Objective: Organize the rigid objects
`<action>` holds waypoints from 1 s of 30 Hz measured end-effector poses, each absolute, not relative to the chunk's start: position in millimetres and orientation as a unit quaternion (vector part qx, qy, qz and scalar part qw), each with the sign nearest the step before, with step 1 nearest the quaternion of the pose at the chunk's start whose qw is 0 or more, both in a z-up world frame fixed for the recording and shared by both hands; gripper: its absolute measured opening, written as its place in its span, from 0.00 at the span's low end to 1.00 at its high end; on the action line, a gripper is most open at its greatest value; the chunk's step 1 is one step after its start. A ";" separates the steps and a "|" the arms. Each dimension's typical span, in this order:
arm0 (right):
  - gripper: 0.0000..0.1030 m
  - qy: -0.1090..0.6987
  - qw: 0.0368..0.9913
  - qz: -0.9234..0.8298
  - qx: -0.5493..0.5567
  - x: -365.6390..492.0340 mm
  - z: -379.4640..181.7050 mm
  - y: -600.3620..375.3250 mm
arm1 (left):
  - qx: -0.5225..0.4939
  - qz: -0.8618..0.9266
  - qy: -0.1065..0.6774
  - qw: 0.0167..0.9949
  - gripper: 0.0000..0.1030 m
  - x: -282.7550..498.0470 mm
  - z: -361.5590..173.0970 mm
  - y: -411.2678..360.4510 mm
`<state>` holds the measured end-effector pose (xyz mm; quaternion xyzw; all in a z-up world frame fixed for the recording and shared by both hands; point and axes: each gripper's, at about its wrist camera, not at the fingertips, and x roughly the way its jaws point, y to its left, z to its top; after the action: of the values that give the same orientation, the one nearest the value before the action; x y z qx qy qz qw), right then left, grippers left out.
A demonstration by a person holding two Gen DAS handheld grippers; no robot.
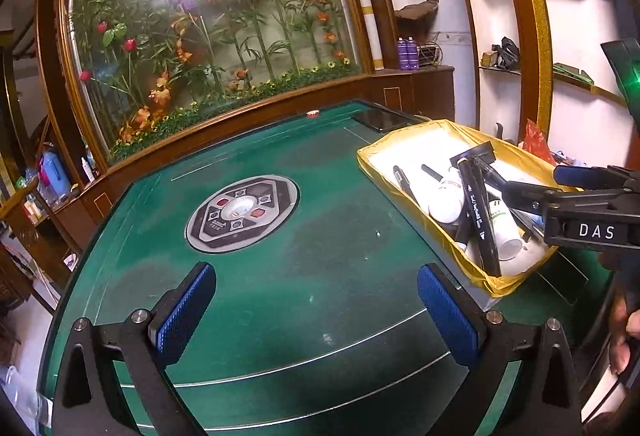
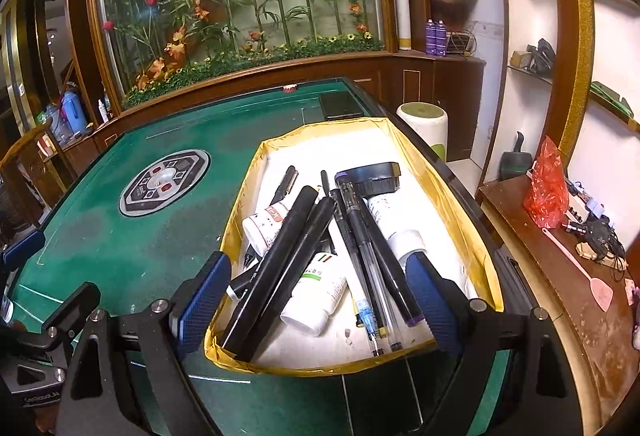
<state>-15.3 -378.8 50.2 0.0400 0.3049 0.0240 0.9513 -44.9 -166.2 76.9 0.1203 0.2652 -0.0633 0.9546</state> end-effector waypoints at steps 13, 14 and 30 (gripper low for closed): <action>0.86 0.302 0.952 0.028 0.037 -13.8 48.4 -371.5 | 0.125 -0.062 0.267 0.953 0.99 -43.2 74.0 -168.8; 0.86 0.302 0.952 0.028 0.038 -13.7 47.5 -371.2 | 0.124 -0.062 0.267 0.954 0.99 -42.9 73.7 -168.7; 0.86 0.306 0.951 0.029 0.036 -17.7 45.2 -362.9 | 0.112 -0.070 0.284 0.950 0.99 -36.6 64.9 -168.8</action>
<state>-17.7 -362.9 45.2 0.0365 0.3062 0.0290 0.9508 -36.6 -168.8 64.9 0.1120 0.2838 -0.0696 0.9498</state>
